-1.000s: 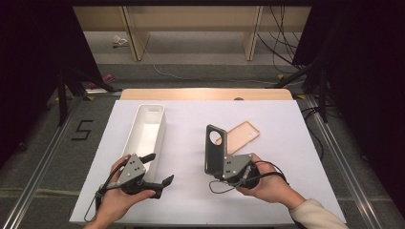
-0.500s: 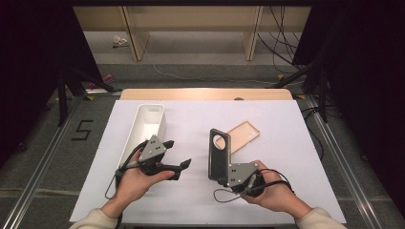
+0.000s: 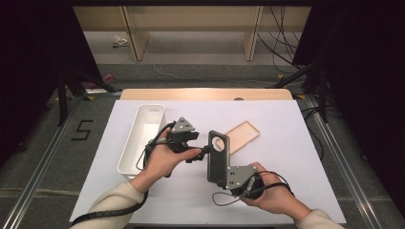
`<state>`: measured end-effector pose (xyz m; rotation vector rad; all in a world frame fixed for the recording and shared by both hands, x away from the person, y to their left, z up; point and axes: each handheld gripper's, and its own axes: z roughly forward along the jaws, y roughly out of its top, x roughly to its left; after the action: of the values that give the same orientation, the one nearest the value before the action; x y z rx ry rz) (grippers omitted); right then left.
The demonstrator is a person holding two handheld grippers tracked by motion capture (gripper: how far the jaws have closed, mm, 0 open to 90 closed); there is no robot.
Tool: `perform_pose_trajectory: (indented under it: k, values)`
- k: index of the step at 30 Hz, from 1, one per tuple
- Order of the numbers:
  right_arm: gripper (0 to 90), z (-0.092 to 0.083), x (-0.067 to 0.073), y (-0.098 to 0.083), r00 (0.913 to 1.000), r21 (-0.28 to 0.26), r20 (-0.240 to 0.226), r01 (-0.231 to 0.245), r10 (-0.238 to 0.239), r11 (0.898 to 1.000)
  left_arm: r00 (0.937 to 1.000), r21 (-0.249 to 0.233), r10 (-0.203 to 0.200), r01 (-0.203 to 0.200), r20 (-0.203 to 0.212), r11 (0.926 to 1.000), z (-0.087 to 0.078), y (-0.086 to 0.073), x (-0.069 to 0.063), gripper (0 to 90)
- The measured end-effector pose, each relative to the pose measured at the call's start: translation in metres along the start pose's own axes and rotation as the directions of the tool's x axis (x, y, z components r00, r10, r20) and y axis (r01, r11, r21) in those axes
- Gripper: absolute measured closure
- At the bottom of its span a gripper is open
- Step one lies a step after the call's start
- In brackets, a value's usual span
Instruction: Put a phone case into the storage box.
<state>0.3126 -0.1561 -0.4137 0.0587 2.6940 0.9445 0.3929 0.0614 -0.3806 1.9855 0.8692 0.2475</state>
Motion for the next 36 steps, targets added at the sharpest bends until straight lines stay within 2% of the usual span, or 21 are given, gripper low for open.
perform_pose_trajectory:
  k: [2,5,8,10,12,14,17,19,21,23,29,36]
  values:
    - [89.1,0.001,0.000,0.000,1.0000,-0.002,0.004,0.002,-0.002,1.000,0.9998,0.045,-0.020,0.020,-0.008,0.9988,0.006,0.004,0.002,33.6]
    - [89.1,0.000,0.001,0.001,1.0000,0.003,-0.001,0.004,-0.004,1.000,0.9981,0.084,-0.060,0.061,-0.013,0.9946,0.013,0.008,0.004,39.1]
    - [89.1,0.000,0.001,0.001,1.0000,0.003,0.003,0.008,-0.008,1.000,0.9954,0.104,-0.094,0.095,-0.016,0.9899,0.016,0.011,0.007,44.0]
    - [89.1,0.001,0.001,0.002,0.9997,-0.001,0.016,0.018,-0.018,1.000,0.9913,0.125,-0.132,0.131,-0.002,0.9835,0.020,0.012,0.009,46.2]
    - [89.1,0.000,0.002,0.003,0.9998,0.010,0.006,0.018,-0.018,1.000,0.9883,0.134,-0.152,0.149,0.011,0.9797,0.022,0.012,0.010,48.9]
    - [89.1,0.001,0.002,0.003,0.9995,0.005,0.017,0.025,-0.025,1.000,0.9849,0.144,-0.172,0.168,0.018,0.9752,0.025,0.012,0.011,51.6]
    - [89.1,0.001,0.003,0.004,0.9996,0.012,0.010,0.026,-0.026,1.000,0.9784,0.144,-0.206,0.201,0.020,0.9690,0.026,0.012,0.013,56.9]
    - [89.2,0.002,0.002,0.004,0.9992,0.008,0.017,0.035,-0.035,0.999,0.9770,0.145,-0.212,0.207,0.020,0.9675,0.027,0.012,0.015,61.3]
    - [89.2,0.001,0.004,0.005,0.9993,0.015,0.015,0.034,-0.034,0.999,0.9728,0.154,-0.231,0.226,0.017,0.9620,0.028,0.012,0.015,62.9]
    - [89.2,0.001,0.005,0.006,0.9994,0.016,0.004,0.034,-0.034,0.999,0.9708,0.154,-0.239,0.234,0.018,0.9599,0.029,0.012,0.016,63.3]
    - [89.2,0.003,0.005,0.007,0.9989,0.015,0.008,0.047,-0.047,0.999,0.9623,0.147,-0.269,0.260,0.041,0.9544,0.028,0.012,0.016,67.3]
    - [89.4,0.007,0.007,0.007,0.9984,0.033,-0.007,0.056,-0.055,0.998,0.9460,0.113,-0.312,0.302,0.087,0.9465,0.025,0.014,0.010,73.8]
